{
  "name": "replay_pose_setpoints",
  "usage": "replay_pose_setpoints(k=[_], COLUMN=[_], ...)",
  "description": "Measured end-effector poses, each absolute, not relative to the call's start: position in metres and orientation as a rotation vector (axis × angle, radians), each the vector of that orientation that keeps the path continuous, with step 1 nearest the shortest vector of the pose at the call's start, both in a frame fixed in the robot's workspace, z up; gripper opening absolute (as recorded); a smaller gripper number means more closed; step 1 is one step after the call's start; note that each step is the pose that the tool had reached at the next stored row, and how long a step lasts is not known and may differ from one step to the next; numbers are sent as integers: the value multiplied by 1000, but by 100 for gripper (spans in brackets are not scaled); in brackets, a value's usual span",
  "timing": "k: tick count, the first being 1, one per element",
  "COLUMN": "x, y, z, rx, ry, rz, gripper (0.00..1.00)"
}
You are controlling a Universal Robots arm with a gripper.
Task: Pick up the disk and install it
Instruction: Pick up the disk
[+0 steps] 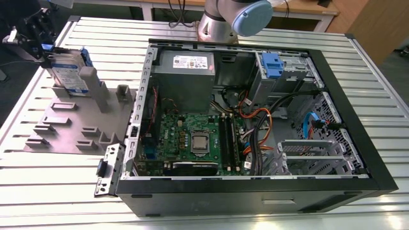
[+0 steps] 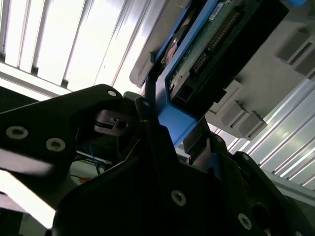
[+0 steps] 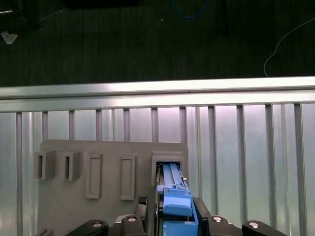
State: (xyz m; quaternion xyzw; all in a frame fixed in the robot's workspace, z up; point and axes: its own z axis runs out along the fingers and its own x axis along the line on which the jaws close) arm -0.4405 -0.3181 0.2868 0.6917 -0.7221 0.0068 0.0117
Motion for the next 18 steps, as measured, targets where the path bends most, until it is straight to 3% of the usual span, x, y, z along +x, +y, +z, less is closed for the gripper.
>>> replay_pose_setpoints(k=[3,4,15,16,18], x=[-440,-440,-439,-439,-439], y=[-318,-318,-318,-318,-318], z=[287,287,287,287,287], rx=[2156,2155,2138,2138,2138], ry=[-2252,-2251,-2262,-2262,-2262], rz=[22,24,29,29,29], gripper=[51,57,56,49,49])
